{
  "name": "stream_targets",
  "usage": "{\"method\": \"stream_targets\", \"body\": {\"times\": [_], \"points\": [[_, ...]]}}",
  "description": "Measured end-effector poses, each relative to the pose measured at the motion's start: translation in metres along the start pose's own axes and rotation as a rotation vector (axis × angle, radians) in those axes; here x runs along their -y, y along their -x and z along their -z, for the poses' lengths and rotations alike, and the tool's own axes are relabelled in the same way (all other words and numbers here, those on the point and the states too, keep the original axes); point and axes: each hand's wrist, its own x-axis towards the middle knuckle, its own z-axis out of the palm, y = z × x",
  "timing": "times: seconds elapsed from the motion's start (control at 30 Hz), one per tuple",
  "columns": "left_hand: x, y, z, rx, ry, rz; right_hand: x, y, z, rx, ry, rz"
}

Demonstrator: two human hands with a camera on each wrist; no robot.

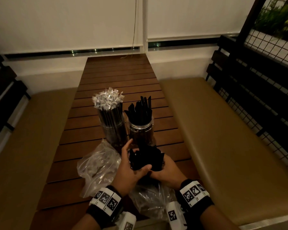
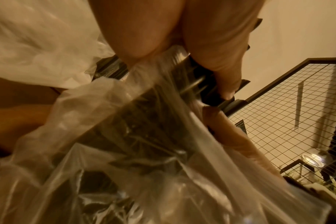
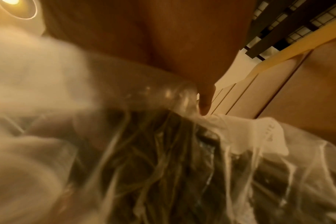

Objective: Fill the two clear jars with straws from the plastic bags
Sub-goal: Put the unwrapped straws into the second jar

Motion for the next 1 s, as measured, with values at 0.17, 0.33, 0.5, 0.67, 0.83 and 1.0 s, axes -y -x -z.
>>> {"method": "stream_targets", "body": {"times": [0.17,0.33,0.5,0.67,0.83,1.0], "points": [[0.005,-0.006,-0.002,0.03,0.038,0.046,0.01,0.001,-0.005,-0.03,0.05,0.109],[0.007,-0.006,-0.002,-0.011,0.016,0.036,0.016,0.002,-0.006,0.006,0.007,0.126],[0.008,-0.004,0.002,-0.004,0.044,0.033,0.019,0.005,-0.005,-0.049,-0.043,0.073],[0.003,0.001,0.004,-0.006,0.047,0.001,0.025,0.013,0.002,-0.076,-0.045,0.111],[0.004,0.002,0.005,0.012,0.022,0.006,0.046,0.018,0.007,-0.091,-0.039,0.186],[0.004,0.004,0.004,0.029,0.011,-0.024,0.061,0.018,0.008,-0.085,-0.005,0.188]]}}
